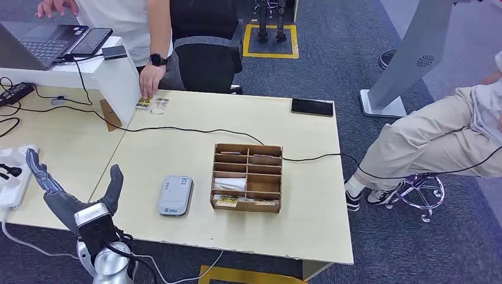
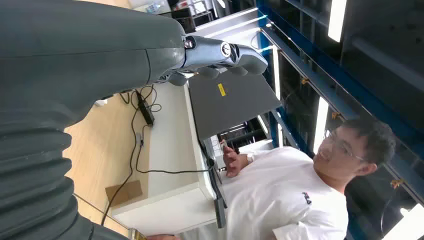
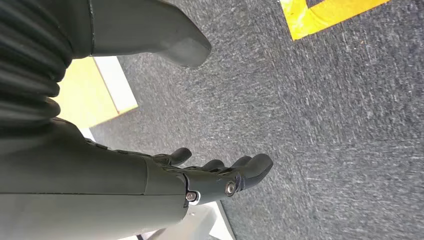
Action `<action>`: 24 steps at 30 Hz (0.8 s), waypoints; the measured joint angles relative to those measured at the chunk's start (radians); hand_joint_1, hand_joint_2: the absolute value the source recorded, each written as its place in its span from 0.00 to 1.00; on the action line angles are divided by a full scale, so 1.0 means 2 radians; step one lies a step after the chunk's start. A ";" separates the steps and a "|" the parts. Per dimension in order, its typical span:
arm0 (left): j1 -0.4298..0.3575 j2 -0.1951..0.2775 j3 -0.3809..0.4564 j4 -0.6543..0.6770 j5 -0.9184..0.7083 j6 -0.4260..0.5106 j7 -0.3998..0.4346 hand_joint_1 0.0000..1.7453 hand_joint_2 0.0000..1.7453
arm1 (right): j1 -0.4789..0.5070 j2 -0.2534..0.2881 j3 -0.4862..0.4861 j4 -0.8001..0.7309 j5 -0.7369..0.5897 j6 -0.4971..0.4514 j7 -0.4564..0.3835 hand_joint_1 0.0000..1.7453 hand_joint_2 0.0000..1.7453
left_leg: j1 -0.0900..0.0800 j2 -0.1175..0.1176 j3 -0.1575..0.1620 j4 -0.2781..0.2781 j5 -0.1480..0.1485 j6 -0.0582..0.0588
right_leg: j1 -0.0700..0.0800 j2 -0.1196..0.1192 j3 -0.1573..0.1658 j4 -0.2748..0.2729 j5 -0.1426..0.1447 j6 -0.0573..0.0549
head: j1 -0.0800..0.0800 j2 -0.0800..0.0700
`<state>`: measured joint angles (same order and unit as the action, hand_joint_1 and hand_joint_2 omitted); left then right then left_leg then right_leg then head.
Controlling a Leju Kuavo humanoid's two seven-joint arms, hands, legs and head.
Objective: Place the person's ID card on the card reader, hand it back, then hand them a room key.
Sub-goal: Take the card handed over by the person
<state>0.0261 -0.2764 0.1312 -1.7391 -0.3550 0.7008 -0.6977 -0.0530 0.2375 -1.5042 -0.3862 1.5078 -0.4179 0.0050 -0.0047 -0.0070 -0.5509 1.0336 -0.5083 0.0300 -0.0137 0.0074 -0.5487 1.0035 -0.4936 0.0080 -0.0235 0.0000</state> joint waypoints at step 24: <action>0.032 0.002 -0.024 0.011 -0.069 -0.001 0.034 0.00 1.00 | 0.001 0.013 -0.013 -0.021 -0.046 0.003 -0.003 0.00 1.00 | 0.000 0.000 0.000 0.000 0.000 0.000 | 0.000 0.000 0.000 0.000 0.000 0.000 | 0.000 0.000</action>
<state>0.0909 -0.2720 0.0834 -1.7170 -0.4923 0.6992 -0.6300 -0.0519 0.2639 -1.5305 -0.4286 1.4157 -0.4117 -0.0008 -0.0046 -0.0070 -0.5512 1.0335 -0.5084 0.0300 -0.0137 0.0072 -0.5491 1.0034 -0.4937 0.0080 -0.0235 0.0000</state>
